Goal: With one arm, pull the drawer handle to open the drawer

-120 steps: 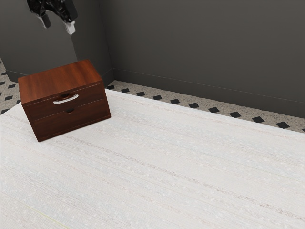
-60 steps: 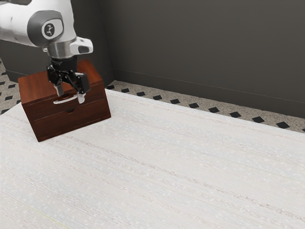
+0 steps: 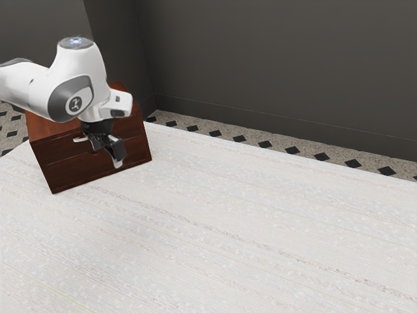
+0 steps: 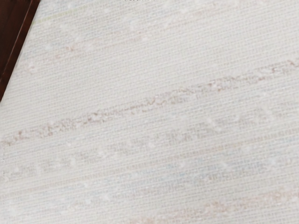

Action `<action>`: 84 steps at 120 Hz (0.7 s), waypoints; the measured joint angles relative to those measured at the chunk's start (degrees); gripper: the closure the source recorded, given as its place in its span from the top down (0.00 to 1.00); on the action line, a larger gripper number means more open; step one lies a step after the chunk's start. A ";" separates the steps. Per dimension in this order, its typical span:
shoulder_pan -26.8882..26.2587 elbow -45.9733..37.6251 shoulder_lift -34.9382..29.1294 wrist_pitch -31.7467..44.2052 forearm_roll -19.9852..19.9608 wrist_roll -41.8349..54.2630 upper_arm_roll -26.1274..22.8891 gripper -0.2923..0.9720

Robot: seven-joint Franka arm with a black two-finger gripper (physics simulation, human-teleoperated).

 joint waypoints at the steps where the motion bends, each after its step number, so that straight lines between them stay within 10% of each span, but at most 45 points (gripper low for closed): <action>1: 0.01 -0.05 0.07 0.27 0.20 0.23 0.15 0.77; 84: 5.21 -0.92 6.05 16.81 6.85 17.23 3.78 0.77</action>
